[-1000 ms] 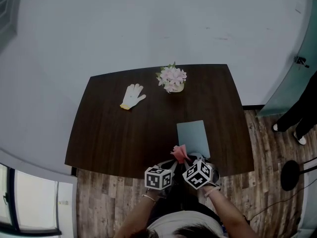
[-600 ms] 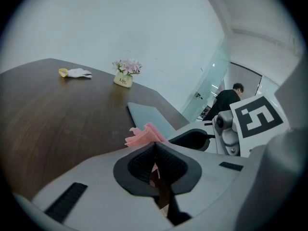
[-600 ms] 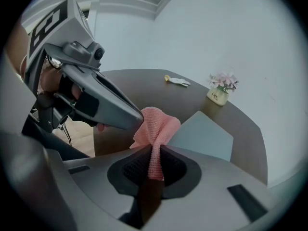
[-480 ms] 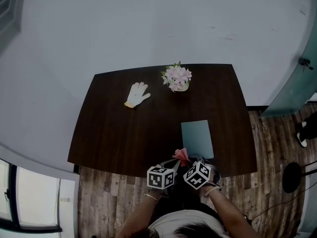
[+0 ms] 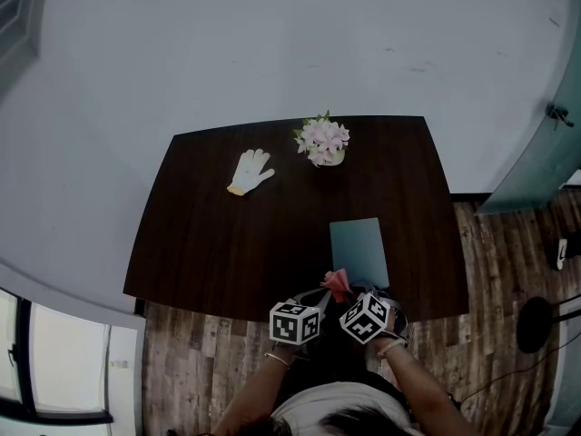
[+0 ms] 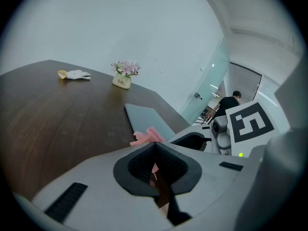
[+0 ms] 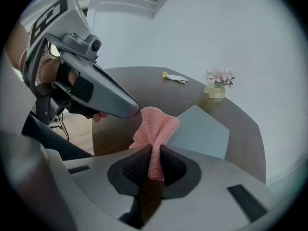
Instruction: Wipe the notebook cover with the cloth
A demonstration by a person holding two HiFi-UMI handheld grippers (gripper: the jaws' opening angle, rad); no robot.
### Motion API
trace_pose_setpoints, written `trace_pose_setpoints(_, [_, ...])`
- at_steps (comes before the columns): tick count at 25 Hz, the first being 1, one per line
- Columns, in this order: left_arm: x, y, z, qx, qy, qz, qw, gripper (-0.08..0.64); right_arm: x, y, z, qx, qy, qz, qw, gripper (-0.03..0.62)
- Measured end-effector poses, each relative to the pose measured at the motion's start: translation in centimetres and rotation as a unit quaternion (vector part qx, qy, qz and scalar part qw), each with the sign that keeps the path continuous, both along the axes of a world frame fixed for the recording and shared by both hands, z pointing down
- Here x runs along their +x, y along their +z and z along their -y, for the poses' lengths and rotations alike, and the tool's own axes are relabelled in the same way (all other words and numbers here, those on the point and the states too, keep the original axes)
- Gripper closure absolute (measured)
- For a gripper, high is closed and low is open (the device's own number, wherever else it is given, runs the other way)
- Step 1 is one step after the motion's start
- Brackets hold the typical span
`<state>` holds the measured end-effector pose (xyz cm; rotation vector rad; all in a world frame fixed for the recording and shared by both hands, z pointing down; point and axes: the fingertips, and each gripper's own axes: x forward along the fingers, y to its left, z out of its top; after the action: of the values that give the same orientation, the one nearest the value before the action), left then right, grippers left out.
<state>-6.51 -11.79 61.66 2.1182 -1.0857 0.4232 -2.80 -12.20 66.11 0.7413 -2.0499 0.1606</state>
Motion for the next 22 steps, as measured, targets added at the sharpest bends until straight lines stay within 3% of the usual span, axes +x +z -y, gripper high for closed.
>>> trace_pose_setpoints(22, [3.3,-0.7,-0.8,0.010,0.011,0.000,0.9999,0.541,7.7,0.2,-0.5,0.002,0.059,-0.021,0.998,0.543])
